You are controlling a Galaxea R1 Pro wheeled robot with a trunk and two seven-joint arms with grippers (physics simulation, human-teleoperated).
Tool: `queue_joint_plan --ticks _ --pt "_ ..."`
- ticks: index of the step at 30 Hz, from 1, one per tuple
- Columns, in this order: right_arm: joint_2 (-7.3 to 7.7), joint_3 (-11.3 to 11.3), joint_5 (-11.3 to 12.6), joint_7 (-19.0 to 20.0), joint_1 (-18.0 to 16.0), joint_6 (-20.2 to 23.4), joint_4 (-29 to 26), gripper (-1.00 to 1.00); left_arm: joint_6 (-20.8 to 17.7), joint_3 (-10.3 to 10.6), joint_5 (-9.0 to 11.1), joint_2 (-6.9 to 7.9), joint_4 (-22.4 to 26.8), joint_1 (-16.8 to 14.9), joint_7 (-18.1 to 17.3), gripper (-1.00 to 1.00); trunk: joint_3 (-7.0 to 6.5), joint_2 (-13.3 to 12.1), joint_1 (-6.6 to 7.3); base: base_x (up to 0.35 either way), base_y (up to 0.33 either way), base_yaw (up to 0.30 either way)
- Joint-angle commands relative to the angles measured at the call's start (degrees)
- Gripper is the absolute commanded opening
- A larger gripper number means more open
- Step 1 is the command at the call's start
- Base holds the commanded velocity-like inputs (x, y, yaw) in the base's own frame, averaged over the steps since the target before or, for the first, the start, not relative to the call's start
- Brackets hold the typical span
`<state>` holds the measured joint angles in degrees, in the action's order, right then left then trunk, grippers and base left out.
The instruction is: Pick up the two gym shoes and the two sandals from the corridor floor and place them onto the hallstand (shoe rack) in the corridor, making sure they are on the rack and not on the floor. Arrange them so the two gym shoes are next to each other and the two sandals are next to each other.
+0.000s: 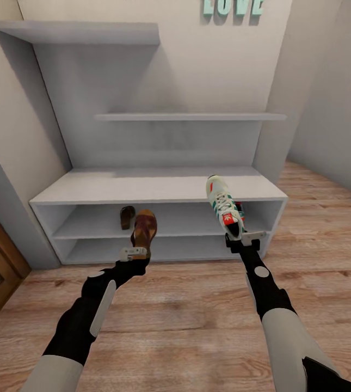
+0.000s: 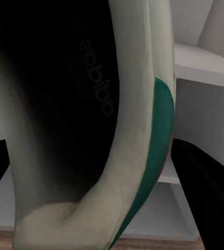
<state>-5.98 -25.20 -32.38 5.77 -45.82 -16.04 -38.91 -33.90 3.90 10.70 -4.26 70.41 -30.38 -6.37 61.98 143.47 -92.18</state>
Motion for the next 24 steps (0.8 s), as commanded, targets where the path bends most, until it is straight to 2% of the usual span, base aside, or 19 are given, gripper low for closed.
queue_joint_plan --ticks 1,6,8,9,10,11,12,13,14,15,17,19,20,21,22,24 --pt "-0.09 -0.5 -0.31 0.53 -0.06 -0.28 -0.03 -1.0 -0.32 -0.06 0.34 0.02 0.06 -0.03 -0.05 -1.0 0.05 0.02 0.01 0.001 -0.004 0.0" --pt "-0.09 -0.55 -0.31 0.33 -0.06 -0.3 -0.03 -1.0 -0.3 -0.2 0.38 0.45 0.04 -0.03 -0.01 -1.0 0.05 0.02 0.01 0.0 -0.001 0.0" --pt "-0.03 -1.18 0.5 0.24 -0.06 -0.26 -0.5 -1.0 -0.28 -0.19 0.32 0.63 0.01 -0.03 0.03 -1.0 0.05 0.02 0.01 0.0 0.0 0.0" --pt "0.07 -3.11 3.81 0.19 -0.06 -0.24 -0.71 -1.0 -0.27 -0.16 0.3 0.69 0.0 -0.03 0.03 -1.0 0.05 0.02 0.01 0.0 0.0 0.0" --pt "0.09 -4.16 5.53 0.18 -0.06 -0.22 -0.78 -1.0 -0.26 -0.15 0.3 0.7 -0.01 -0.03 0.03 -1.0 0.05 0.02 0.01 0.0 0.0 0.0" --pt "0.15 -8.22 11.76 0.18 -0.06 -0.13 -0.99 -1.0 -0.23 -0.15 0.29 0.7 -0.01 -0.03 0.04 -1.0 0.05 0.02 0.01 0.0 0.0 0.0" --pt "0.27 -11.31 16.08 0.19 -0.06 0.23 -1.08 -1.0 -0.24 -0.14 0.29 0.72 -0.01 -0.03 0.04 -1.0 0.05 0.02 0.01 0.0 0.0 0.0" --pt "0.43 -12.91 18.11 0.2 -0.06 0.65 -1.08 -1.0 -0.25 -0.14 0.29 0.72 -0.01 -0.03 0.04 -1.0 0.05 0.02 0.01 0.0 0.0 0.0" --pt "1.43 -16.15 21.63 0.22 -0.06 2.22 -1.11 -1.0 -0.25 -0.13 0.29 0.72 -0.01 -0.03 0.04 -1.0 0.05 0.02 0.01 0.0 0.0 0.0" --pt "2.44 -17.79 23.01 0.23 -0.06 3.38 -1.13 -1.0 -0.26 -0.13 0.29 0.72 -0.01 -0.03 0.04 -1.0 0.05 0.02 0.01 0.0 0.0 0.0" --pt "8.74 -24.23 26.35 0.42 -0.06 10.06 -1.15 -1.0 -0.23 -0.13 0.29 0.72 -0.01 -0.03 0.04 -1.0 0.05 0.02 0.01 0.0 0.0 0.0" --pt "20.58 -33.73 28.26 0.65 -0.06 22.07 -1.12 -1.0 -0.21 -0.12 0.29 0.7 -0.01 -0.03 0.04 -1.0 0.05 0.02 0.01 0.0 0.0 0.0" --pt "24.49 -37.27 28.49 0.68 -0.06 25.08 -1.11 -1.0 -0.21 -0.12 0.29 0.7 -0.01 -0.03 0.04 -1.0 0.05 0.02 0.01 0.0 0.0 0.0" --pt "26.31 -39.03 28.57 0.69 -0.06 26.3 -1.1 -1.0 -0.21 -0.12 0.29 0.71 -0.01 -0.03 0.04 -1.0 0.05 0.02 0.01 0.0 0.0 0.0" --pt "29.63 -42.38 28.66 0.71 -0.06 28.13 -1.1 -1.0 -0.21 -0.11 0.29 0.69 -0.01 -0.03 0.04 -1.0 0.05 0.02 0.01 0.0 0.0 0.0" --pt "34.77 -47.33 28.63 0.73 -0.06 30.07 -1.12 -1.0 -0.21 -0.06 0.29 0.64 -0.04 -0.03 0.09 -1.0 0.05 0.02 0.01 0.0 0.0 0.0"
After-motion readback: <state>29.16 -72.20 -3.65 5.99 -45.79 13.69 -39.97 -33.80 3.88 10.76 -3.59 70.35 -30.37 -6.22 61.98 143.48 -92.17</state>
